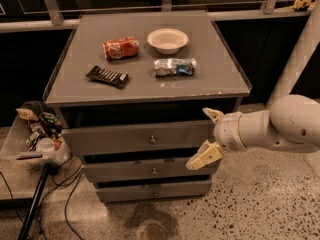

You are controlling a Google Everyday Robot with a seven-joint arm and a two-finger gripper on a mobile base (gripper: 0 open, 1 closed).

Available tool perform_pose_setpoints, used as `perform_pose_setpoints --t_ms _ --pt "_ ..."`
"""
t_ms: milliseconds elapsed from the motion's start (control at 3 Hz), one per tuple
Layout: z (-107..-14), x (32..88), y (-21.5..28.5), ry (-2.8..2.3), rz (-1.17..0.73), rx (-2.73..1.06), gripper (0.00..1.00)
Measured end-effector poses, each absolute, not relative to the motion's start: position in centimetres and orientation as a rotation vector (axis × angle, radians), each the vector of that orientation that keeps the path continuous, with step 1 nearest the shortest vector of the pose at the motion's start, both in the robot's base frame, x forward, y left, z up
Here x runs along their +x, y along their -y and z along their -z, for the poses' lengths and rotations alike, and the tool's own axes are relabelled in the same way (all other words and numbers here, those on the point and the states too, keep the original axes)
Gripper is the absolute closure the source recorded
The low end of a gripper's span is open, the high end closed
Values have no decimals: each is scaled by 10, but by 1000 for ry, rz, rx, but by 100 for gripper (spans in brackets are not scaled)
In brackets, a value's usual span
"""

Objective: Open top drawer

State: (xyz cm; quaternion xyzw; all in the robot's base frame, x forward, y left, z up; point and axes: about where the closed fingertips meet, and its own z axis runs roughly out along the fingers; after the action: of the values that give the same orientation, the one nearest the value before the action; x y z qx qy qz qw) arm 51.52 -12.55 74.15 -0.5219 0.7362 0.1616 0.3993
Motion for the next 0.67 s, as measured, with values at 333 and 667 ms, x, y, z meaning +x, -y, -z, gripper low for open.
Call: perform_pose_setpoints --t_ms 333,667 --pt "-731 524 128 -1836 -372 -1351 0" --pt "-715 536 137 -1789 -368 -1404 0"
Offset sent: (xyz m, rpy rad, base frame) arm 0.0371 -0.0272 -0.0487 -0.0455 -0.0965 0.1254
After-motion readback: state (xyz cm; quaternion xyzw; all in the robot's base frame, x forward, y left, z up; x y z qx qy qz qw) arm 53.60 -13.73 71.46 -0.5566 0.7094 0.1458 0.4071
